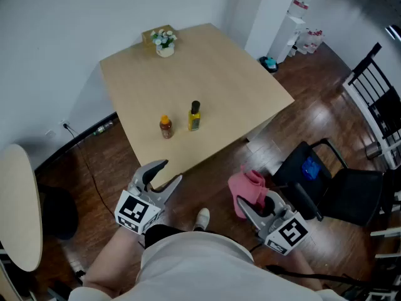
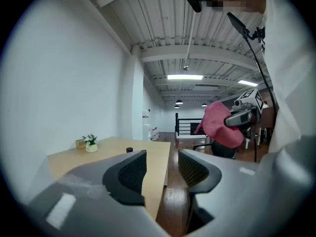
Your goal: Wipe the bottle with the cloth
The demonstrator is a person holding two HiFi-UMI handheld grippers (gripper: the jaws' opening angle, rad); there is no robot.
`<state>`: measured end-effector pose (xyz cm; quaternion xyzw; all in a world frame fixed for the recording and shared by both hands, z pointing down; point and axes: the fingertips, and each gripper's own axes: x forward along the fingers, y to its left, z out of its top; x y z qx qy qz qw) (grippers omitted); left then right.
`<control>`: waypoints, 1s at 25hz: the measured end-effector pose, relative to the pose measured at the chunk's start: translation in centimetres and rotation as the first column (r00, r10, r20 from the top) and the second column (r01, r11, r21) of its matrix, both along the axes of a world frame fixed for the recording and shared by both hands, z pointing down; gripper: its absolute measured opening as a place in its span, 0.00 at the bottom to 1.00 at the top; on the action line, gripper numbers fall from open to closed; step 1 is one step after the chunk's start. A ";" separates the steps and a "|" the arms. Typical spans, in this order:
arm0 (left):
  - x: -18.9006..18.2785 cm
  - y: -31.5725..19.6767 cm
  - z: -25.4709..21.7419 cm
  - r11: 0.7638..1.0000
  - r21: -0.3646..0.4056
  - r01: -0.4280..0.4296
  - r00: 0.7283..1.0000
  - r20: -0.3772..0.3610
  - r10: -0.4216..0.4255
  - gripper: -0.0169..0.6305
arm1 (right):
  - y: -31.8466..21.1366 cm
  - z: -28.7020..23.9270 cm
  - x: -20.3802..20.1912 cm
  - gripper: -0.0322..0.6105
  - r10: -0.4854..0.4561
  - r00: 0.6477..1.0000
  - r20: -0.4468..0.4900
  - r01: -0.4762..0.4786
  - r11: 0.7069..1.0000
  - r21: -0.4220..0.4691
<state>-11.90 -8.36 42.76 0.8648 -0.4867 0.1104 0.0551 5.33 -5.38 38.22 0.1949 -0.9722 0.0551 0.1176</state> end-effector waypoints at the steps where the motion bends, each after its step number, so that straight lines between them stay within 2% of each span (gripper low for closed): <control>1: 0.0 -1.8 0.1 1.000 0.000 0.007 1.000 0.001 -0.007 0.36 | -1.2 0.2 0.5 0.17 0.000 1.000 -0.002 0.000 1.000 0.000; 7: 0.0 -11.0 2.1 0.998 -0.039 0.047 0.999 -0.020 -0.048 0.36 | -6.3 0.5 2.9 0.17 0.034 0.999 0.000 -0.034 0.999 0.000; 12: -1.0 -17.8 5.0 0.993 -0.071 0.095 0.995 -0.009 -0.096 0.38 | -7.7 0.3 3.8 0.17 0.092 0.996 -0.018 -0.092 0.996 -0.009; 17: -1.2 -23.6 8.3 0.982 -0.128 0.139 0.987 -0.064 -0.148 0.39 | -8.6 0.4 5.1 0.17 0.192 0.981 -0.038 -0.193 0.981 -0.031; 25: -0.7 -29.9 12.2 0.978 -0.157 0.137 0.990 -0.018 -0.142 0.40 | -8.6 -0.4 3.7 0.17 0.284 0.955 -0.089 -0.285 0.959 -0.002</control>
